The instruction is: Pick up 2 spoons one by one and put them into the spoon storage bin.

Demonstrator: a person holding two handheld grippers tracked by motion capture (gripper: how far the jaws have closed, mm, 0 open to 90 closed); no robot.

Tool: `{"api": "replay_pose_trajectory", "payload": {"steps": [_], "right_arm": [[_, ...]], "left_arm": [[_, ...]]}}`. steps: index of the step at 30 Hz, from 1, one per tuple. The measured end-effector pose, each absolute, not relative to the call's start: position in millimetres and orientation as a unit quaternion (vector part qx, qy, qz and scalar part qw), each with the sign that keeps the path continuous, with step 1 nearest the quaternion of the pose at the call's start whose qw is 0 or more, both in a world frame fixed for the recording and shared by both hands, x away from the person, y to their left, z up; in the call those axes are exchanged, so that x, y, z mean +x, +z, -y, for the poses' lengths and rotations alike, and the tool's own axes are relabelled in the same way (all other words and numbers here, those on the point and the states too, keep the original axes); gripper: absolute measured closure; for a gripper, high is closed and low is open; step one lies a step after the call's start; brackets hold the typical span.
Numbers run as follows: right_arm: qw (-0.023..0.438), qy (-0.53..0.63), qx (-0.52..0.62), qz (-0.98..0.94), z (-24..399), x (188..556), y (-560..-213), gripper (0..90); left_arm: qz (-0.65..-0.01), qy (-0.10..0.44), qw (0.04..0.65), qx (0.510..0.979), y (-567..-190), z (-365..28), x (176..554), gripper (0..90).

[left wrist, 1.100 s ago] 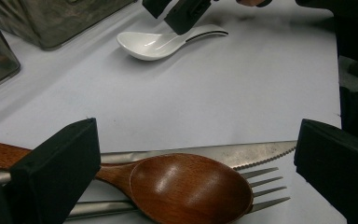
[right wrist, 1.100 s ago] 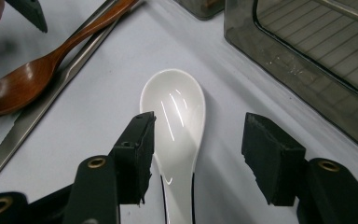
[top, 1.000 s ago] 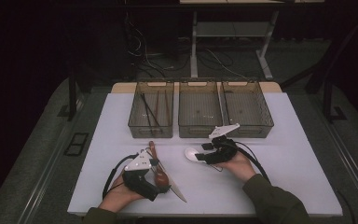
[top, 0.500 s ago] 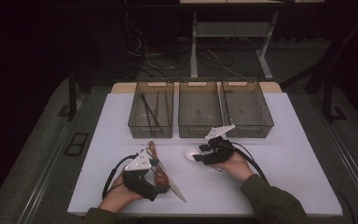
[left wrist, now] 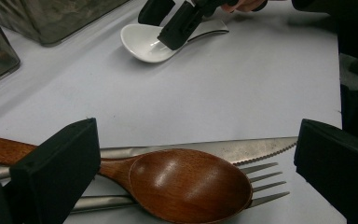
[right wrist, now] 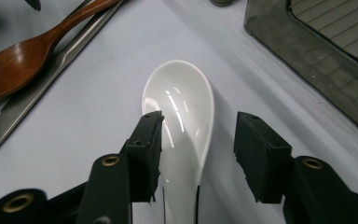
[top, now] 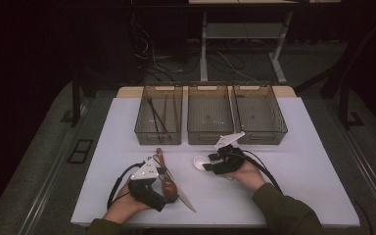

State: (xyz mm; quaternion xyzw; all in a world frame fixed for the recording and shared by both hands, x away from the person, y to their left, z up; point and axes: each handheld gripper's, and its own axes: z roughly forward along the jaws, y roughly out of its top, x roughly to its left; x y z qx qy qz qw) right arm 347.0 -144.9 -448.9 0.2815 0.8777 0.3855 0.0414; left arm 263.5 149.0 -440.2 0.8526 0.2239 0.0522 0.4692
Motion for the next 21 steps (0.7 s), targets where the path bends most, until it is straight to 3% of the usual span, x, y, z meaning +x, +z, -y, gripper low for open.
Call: {"api": "replay_pose_trajectory", "payload": {"steps": [21], "right_arm": [[0.044, 0.366, 0.252, -0.895, 134.7, 336.9, -446.8, 68.3]], "left_arm": [[-0.224, 0.053, 0.468, 0.853, -440.0, -149.0, 263.4, 0.0]]}}
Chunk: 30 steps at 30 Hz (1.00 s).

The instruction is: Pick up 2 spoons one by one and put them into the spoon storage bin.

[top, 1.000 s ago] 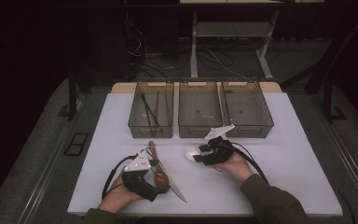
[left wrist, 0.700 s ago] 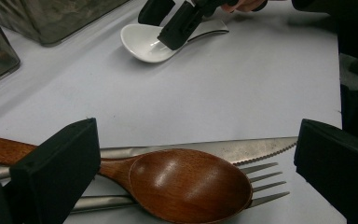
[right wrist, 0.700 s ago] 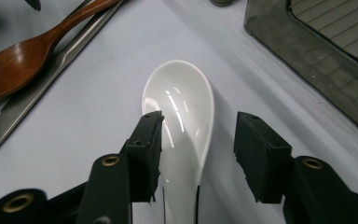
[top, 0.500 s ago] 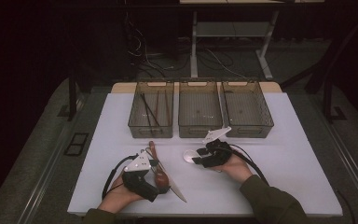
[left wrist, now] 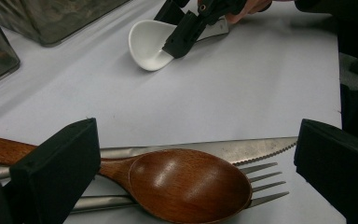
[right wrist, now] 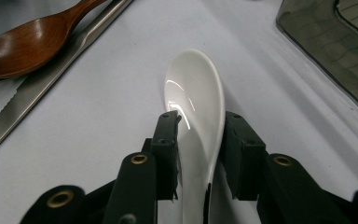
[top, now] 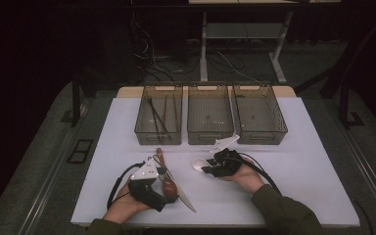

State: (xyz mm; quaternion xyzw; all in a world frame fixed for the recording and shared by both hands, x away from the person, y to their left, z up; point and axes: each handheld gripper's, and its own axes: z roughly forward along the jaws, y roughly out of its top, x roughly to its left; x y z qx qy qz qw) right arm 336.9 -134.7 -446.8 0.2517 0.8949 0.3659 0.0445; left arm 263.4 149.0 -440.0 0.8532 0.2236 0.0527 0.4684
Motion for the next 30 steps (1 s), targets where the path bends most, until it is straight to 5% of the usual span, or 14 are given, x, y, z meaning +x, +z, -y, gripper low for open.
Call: {"api": "replay_pose_trajectory", "payload": {"steps": [11, 30], "right_arm": [[0.035, 0.371, 0.249, -0.894, 134.5, 336.5, -442.9, 79.8], [0.043, 0.360, 0.254, -0.897, 131.5, 336.1, -439.6, 81.6]], "left_arm": [[-0.224, 0.055, 0.469, 0.852, -440.1, -149.5, 264.0, 0.0], [-0.228, 0.057, 0.471, 0.851, -440.2, -151.2, 264.9, 0.0]]}}
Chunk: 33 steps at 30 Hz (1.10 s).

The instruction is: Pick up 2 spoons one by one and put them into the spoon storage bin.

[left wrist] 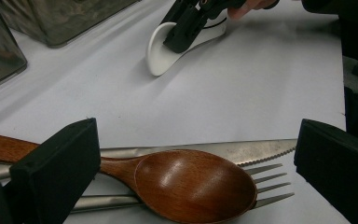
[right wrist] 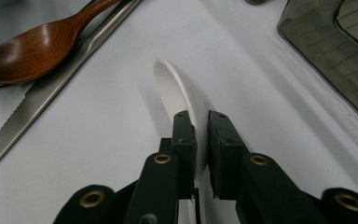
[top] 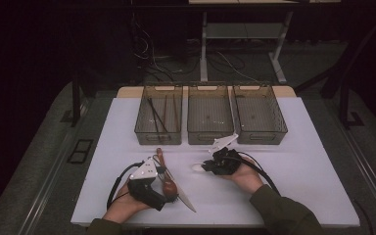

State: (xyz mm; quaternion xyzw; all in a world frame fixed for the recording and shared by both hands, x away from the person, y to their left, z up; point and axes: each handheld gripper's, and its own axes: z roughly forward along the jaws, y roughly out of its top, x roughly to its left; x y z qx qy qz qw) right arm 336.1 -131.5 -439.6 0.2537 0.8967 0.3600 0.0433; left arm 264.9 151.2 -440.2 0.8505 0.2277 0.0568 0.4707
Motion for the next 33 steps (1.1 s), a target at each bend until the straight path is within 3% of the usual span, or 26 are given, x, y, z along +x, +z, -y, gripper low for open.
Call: {"api": "replay_pose_trajectory", "payload": {"steps": [33], "right_arm": [[0.079, 0.416, 0.277, -0.862, 180.9, 351.6, -391.2, 81.7]], "left_arm": [[-0.234, 0.058, 0.477, 0.845, -440.5, -155.2, 266.6, 0.0]]}}
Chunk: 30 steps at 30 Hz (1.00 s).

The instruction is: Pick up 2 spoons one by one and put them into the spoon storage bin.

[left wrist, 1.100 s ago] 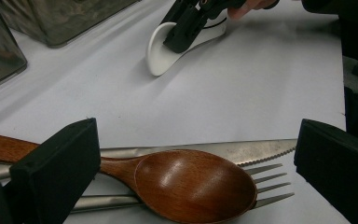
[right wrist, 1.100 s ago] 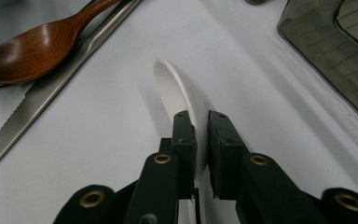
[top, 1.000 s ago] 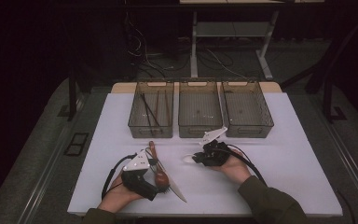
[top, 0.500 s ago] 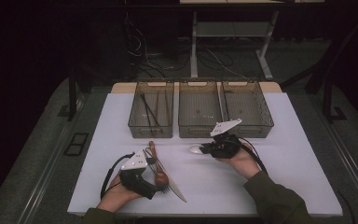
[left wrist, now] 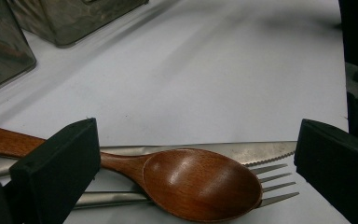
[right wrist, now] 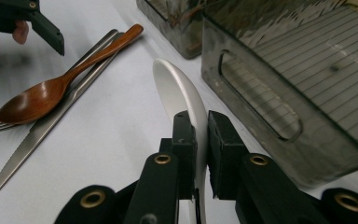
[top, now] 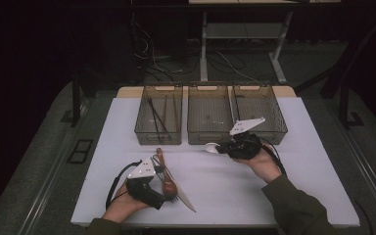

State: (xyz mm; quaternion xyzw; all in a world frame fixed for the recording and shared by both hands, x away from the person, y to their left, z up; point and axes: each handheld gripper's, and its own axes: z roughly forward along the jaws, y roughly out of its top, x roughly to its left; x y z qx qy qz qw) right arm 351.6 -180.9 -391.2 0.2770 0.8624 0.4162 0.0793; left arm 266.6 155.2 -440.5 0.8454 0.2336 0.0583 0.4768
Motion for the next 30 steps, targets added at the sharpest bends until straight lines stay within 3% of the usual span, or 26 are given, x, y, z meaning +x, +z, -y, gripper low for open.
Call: {"api": "replay_pose_trajectory", "payload": {"steps": [30], "right_arm": [[0.106, 0.449, 0.304, -0.834, 179.4, 407.6, -349.5, 81.6]], "left_arm": [[-0.238, 0.057, 0.477, 0.844, -439.9, -153.8, 264.8, 0.0]]}}
